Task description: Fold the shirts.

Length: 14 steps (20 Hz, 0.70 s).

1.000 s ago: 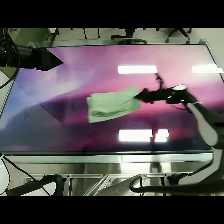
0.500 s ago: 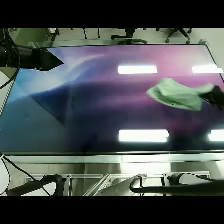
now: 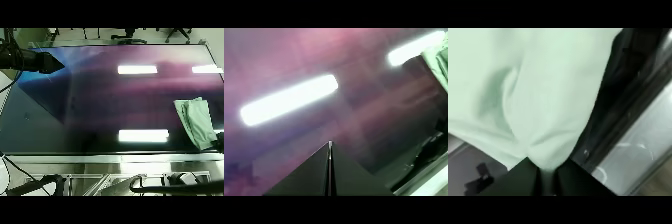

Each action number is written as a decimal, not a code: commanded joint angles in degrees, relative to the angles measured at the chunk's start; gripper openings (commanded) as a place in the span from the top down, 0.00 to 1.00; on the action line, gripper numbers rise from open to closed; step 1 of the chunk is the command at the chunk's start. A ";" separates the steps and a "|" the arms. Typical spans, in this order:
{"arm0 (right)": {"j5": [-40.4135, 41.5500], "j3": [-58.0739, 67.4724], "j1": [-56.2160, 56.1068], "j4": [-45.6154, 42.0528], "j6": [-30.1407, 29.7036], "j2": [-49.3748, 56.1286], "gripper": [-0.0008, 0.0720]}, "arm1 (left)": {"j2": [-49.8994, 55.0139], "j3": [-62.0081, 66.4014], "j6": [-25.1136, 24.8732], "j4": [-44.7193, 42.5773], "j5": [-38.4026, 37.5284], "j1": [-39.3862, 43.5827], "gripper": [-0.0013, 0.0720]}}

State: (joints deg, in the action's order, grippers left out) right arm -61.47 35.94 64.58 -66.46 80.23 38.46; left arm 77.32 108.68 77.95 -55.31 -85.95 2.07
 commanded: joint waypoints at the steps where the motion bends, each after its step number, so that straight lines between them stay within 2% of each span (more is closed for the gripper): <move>1: 2.08 -2.51 1.09 -2.45 0.57 0.24 0.43 | -0.04 -3.87 0.02 -0.02 1.42 0.04 0.96; 2: 1.53 -0.37 1.09 -3.06 0.50 0.33 0.37 | -0.04 -4.44 -0.42 -0.02 1.86 0.02 0.96; 4: -0.55 7.32 1.11 -4.52 -0.28 0.39 0.37 | -0.04 -4.13 -1.27 -0.04 2.84 0.02 0.96; 6: -1.40 17.29 1.01 -1.68 -0.22 0.44 0.38 | -0.04 -2.64 -1.46 -0.04 3.76 0.02 0.96; 9: -0.72 28.11 0.90 15.34 -0.59 1.27 0.39 | -0.04 0.61 -1.44 -0.02 4.09 0.02 0.96; 10: -0.74 29.55 0.48 22.56 -1.60 1.57 0.46 | -0.04 1.62 -1.44 -0.02 3.98 0.02 0.96; 11: -0.98 30.10 -0.90 29.79 -2.78 1.81 0.70 | -0.04 2.47 -1.46 -0.02 3.82 0.02 0.96; 12: -1.07 30.05 -3.04 34.27 -2.95 1.81 0.71 | -0.07 3.04 -1.44 0.07 3.43 0.04 0.96; 13: -1.46 30.05 -6.16 35.69 -3.37 1.77 0.81 | -0.35 2.89 -1.46 1.07 2.95 0.02 0.96; 14: -2.03 29.99 -10.62 35.10 -3.98 1.62 0.96 | -1.18 1.42 -1.46 2.93 3.02 0.02 0.96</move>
State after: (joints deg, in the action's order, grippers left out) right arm -62.54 63.81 60.34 -41.80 77.93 39.99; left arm 76.99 110.24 76.44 -54.78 -82.50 2.07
